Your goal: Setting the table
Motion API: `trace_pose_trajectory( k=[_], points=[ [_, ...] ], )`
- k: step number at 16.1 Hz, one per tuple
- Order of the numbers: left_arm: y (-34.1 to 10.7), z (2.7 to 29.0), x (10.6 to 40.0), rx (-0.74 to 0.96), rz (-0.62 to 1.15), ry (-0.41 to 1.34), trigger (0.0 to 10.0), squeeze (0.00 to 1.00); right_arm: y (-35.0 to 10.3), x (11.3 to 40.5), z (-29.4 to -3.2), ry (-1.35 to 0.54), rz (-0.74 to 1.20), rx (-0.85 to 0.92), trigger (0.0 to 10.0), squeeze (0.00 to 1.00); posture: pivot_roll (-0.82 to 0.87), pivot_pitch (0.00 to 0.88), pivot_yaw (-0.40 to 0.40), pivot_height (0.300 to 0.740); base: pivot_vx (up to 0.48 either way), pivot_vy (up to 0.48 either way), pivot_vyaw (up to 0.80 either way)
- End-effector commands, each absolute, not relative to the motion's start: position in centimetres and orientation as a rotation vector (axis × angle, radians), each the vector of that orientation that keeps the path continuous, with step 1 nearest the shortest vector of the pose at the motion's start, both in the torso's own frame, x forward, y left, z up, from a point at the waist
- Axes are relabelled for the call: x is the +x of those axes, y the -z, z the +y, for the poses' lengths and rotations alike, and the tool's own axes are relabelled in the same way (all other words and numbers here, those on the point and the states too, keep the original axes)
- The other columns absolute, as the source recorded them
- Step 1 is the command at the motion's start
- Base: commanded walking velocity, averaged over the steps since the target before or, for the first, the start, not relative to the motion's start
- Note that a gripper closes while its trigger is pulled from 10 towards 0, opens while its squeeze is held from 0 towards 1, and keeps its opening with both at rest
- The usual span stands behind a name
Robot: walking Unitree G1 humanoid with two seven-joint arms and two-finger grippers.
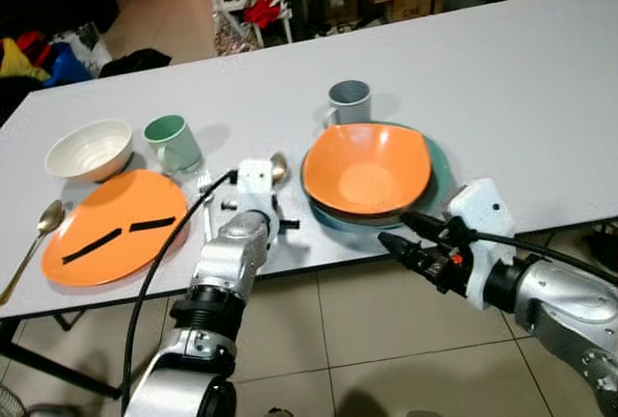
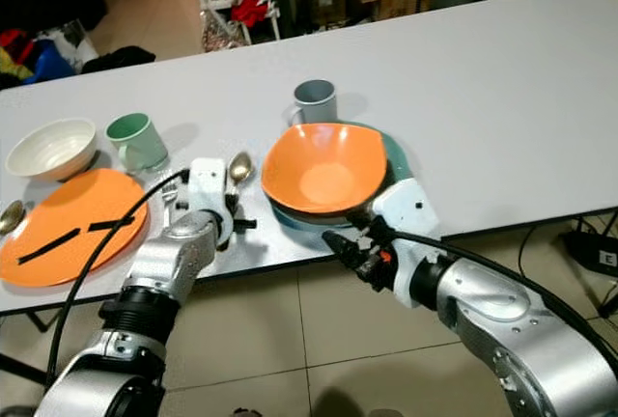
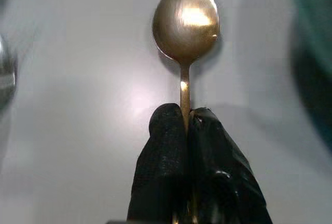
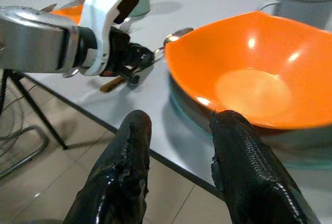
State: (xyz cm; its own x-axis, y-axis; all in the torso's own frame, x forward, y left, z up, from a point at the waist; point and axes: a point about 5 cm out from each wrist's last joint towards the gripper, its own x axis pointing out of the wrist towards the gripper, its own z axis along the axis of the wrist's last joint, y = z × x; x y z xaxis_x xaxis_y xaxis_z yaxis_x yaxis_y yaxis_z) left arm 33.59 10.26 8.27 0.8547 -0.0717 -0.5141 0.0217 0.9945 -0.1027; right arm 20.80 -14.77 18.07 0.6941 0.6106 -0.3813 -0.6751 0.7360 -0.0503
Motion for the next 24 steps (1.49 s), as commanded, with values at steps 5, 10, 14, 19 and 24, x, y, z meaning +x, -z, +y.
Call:
trace_pose_trajectory(
  k=[5, 10, 14, 19, 24],
  points=[
    [-7.5, 10.5, 32.8, -0.246, 0.620, -0.006, 10.0, 0.00, -18.4, 20.2, -14.1, -0.802, 0.340, -0.222, 10.0, 0.00, -0.18, 0.026, 0.171, 0.740, 0.000, 0.000, 0.00],
    [-8.3, 8.2, 32.3, -0.294, 0.631, 0.048, 10.0, 0.00, -18.5, 20.1, -14.2, -0.828, 0.341, -0.240, 10.0, 0.00, -0.17, 0.025, 0.166, 0.740, 0.000, 0.000, 0.00],
    [-8.2, 7.8, 31.9, -0.311, 0.647, 0.021, 10.0, 0.00, -18.5, 20.0, -14.1, -0.838, 0.340, -0.245, 10.0, 0.00, -0.18, 0.024, 0.166, 0.740, 0.000, 0.000, 0.00],
    [-9.0, 7.9, 31.9, -0.393, 0.629, 0.023, 10.0, 1.00, -18.4, 20.0, -14.1, -0.847, 0.338, -0.247, 10.0, 0.00, -0.18, 0.018, 0.163, 0.740, 0.000, 0.000, 0.00],
    [-11.4, 9.5, 31.9, -0.309, 0.509, 0.041, 10.0, 1.00, -18.4, 20.1, -14.0, -0.852, 0.334, -0.245, 10.0, 0.00, -0.17, 0.006, 0.166, 0.740, 0.000, 0.000, 0.00]
  ],
)
